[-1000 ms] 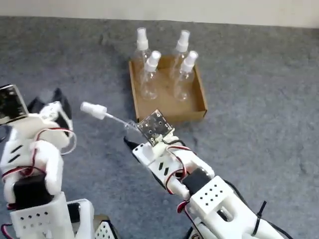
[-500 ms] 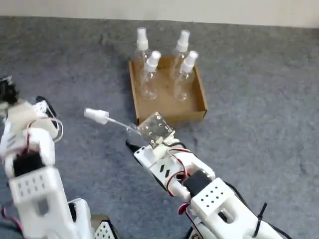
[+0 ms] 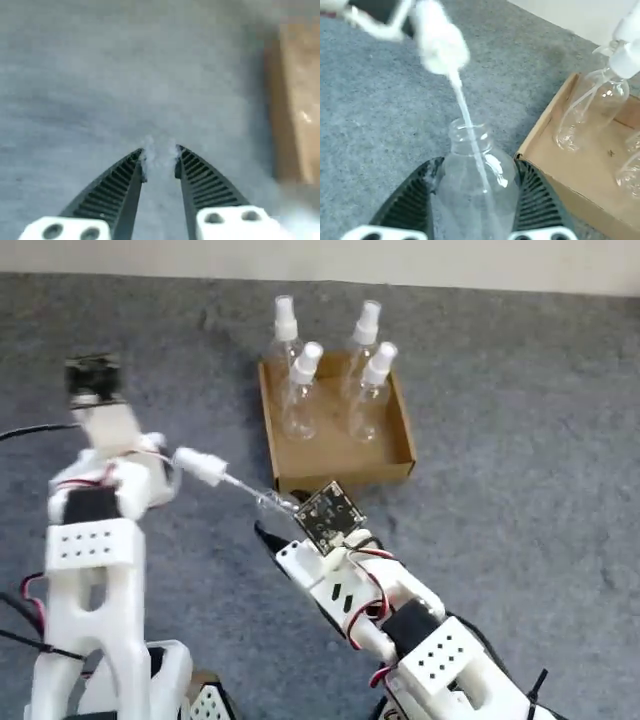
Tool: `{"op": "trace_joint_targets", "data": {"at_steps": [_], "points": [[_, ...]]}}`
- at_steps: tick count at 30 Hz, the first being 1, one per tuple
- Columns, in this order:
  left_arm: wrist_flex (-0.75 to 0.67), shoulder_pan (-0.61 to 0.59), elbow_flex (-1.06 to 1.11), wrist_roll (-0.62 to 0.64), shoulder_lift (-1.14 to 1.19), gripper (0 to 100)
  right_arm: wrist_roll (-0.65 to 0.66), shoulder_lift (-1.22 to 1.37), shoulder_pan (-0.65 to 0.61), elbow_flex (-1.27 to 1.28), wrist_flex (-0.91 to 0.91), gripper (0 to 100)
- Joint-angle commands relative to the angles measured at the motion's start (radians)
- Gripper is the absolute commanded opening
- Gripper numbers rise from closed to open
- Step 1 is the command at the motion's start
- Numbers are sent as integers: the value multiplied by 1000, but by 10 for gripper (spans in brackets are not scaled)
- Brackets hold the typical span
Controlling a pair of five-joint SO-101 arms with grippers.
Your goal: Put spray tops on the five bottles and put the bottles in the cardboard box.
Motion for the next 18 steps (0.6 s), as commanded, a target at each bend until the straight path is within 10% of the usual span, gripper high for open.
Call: {"op": "trace_joint_targets", "data": {"at_steps": [1,9,18], "points": [[110,159,-51,-12,-61,63,-5,-24,-5,-13,4,4],[193,257,-56,-15,-205,63,-5,-24,-5,-13,4,4],[155,-27,-94,-97,-294,63,-9,-24,-7,-13,4,4]]}}
